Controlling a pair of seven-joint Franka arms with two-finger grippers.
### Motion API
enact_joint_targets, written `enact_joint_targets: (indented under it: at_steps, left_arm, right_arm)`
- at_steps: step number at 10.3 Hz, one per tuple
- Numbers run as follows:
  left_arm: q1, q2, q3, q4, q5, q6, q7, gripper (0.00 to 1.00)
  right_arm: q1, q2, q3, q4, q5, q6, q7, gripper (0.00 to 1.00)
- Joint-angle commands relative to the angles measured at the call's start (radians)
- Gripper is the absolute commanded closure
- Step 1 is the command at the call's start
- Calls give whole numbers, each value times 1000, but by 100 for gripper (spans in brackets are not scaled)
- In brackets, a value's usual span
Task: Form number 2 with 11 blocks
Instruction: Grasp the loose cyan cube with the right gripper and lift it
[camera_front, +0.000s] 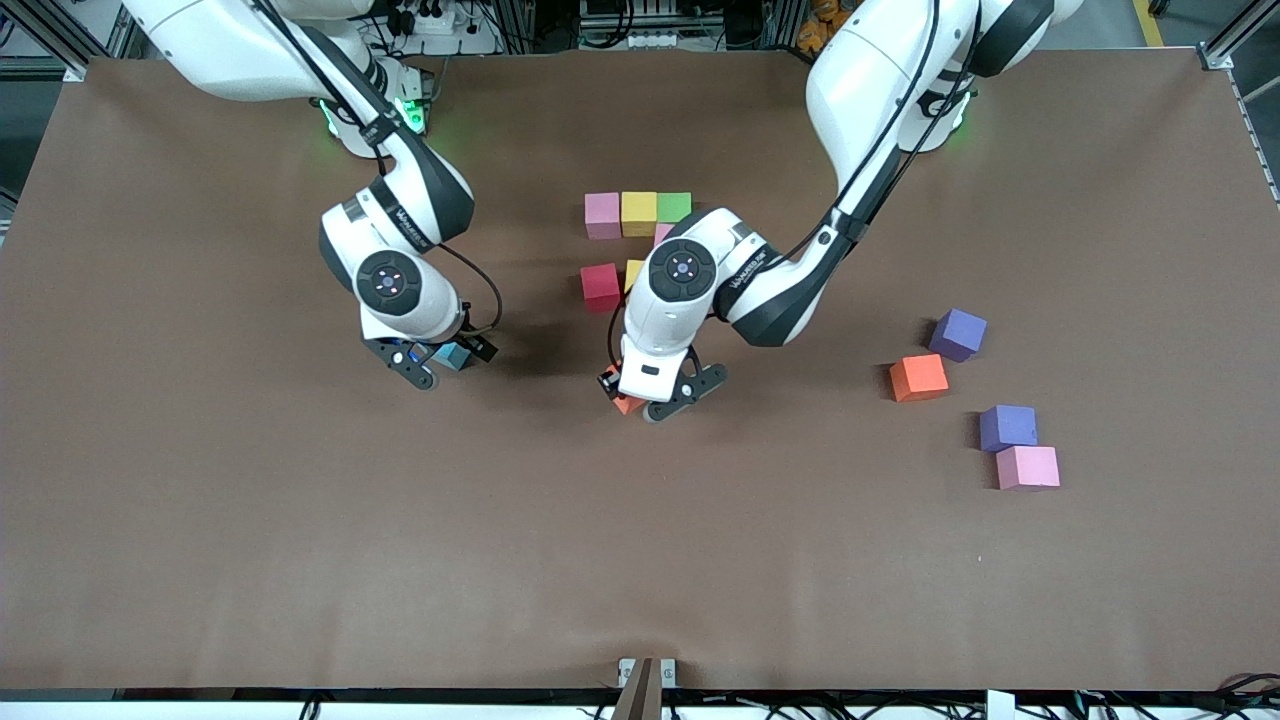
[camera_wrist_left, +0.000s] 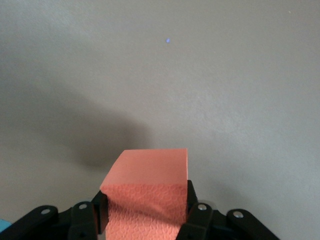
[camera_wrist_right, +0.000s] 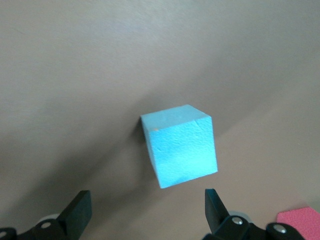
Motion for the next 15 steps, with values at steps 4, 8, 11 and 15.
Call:
enact_joint_targets:
  at_steps: [4, 8, 11, 15]
  left_arm:
    - [-77, 34, 25, 29, -14, -59, 232, 69]
    - [-123, 34, 24, 18, 70, -86, 291, 68]
    - [-132, 35, 24, 18, 70, -114, 294, 69]
    - [-150, 49, 24, 18, 70, -109, 297, 69]
  right_arm:
    - [-30, -7, 17, 86, 77, -36, -220, 0]
    - [-79, -43, 8, 82, 110, -96, -483, 0]
    - [37, -123, -138, 27, 134, -101, -607, 0]
    - [115, -194, -267, -76, 269, -6, -615, 0]
